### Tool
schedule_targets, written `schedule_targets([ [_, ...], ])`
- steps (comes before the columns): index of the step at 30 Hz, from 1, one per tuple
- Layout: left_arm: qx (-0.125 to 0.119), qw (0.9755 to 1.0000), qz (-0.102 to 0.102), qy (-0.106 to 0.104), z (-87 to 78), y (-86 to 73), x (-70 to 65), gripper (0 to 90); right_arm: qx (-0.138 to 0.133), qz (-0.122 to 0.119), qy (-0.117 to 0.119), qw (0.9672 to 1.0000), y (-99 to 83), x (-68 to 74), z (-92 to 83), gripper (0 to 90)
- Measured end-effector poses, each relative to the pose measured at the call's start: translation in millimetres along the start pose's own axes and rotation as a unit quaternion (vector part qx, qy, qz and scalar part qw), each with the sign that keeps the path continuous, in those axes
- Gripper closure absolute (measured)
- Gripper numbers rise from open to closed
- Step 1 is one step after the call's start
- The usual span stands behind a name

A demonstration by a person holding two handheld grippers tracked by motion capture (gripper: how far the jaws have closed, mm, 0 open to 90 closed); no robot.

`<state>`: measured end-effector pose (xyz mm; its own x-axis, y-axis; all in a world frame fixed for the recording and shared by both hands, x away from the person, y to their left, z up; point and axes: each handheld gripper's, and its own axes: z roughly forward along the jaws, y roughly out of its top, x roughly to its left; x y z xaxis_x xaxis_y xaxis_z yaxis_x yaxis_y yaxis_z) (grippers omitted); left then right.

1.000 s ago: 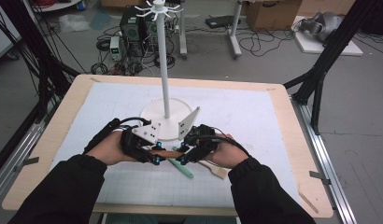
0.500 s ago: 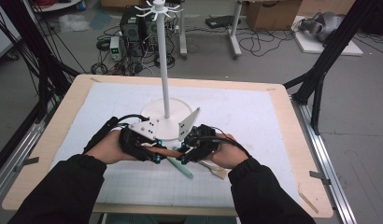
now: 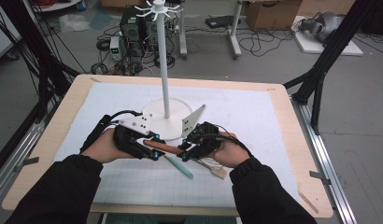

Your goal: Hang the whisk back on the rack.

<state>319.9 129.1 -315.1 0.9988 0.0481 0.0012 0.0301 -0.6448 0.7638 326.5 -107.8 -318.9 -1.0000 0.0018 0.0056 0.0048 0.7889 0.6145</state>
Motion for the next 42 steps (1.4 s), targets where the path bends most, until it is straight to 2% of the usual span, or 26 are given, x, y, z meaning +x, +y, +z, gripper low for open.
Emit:
schedule_targets([
  [3,-0.008,1.0000,-0.003,0.002,-2.6,-0.9,-0.7,61.4,-0.004,0.001,0.001,1.0000,0.1,-0.1,-0.8,71.1],
  [6,-0.014,0.9999,0.005,0.000,-5.7,-0.9,-1.1,68.2,-0.008,0.002,0.003,1.0000,0.1,-0.4,-1.0,71.1],
  [14,-0.027,0.9996,0.004,-0.009,-6.2,-0.2,-3.0,66.0,-0.015,-0.001,0.016,0.9998,3.6,0.3,2.6,71.1],
  [20,-0.028,0.9995,0.007,-0.013,-7.7,-0.2,-3.6,69.6,-0.018,-0.004,0.018,0.9997,5.4,1.3,3.3,71.1],
  [42,-0.044,0.9988,0.016,-0.013,-12.3,1.9,-7.4,70.3,-0.025,-0.009,0.025,0.9993,8.7,3.9,5.3,70.8],
])
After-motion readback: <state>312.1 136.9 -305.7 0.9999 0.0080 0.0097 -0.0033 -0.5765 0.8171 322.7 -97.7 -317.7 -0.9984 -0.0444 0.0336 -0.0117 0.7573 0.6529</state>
